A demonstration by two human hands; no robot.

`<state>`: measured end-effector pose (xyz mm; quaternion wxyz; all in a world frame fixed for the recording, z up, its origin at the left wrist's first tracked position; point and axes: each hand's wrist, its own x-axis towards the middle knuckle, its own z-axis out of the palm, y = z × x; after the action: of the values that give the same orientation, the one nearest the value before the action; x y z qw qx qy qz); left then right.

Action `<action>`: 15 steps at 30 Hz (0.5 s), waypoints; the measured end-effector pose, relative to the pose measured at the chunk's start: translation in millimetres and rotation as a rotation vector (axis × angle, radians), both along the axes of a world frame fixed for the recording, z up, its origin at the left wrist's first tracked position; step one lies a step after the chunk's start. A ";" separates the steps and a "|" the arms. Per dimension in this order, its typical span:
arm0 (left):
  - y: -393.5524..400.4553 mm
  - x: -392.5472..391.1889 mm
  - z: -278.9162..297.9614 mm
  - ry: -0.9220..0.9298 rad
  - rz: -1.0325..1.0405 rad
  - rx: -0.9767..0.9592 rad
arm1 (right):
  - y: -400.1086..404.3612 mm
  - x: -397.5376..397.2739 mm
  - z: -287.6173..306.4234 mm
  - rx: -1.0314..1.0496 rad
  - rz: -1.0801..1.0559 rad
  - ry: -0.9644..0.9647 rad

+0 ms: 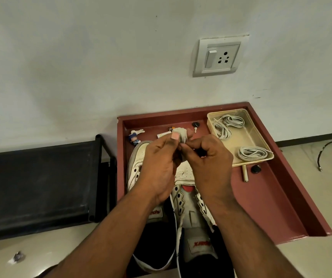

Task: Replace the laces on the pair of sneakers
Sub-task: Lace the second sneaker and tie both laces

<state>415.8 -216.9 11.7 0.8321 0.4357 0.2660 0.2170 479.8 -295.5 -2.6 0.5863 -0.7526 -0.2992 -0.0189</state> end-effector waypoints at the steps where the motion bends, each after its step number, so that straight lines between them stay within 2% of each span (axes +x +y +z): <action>1: -0.1 0.2 -0.5 0.016 0.016 0.005 | 0.5 1.0 0.1 0.003 0.010 0.058; 4: 2.7 0.2 0.4 0.019 0.071 0.006 | 0.7 2.6 1.7 0.051 0.053 0.246; 8: 7.5 -2.9 3.0 0.030 0.095 -0.020 | -0.9 3.2 5.8 0.034 0.107 0.273; 11: 8.6 -4.2 4.2 0.032 0.108 -0.096 | -1.7 4.6 5.5 0.034 0.170 0.204; 15: 5.6 -0.1 4.0 0.033 0.224 -0.163 | 0.6 -1.3 -2.0 -0.100 0.223 -0.031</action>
<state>415.7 -211.3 15.8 0.8308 0.3377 0.3433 0.2791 478.6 -295.0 -4.6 0.5418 -0.7426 -0.3906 0.0497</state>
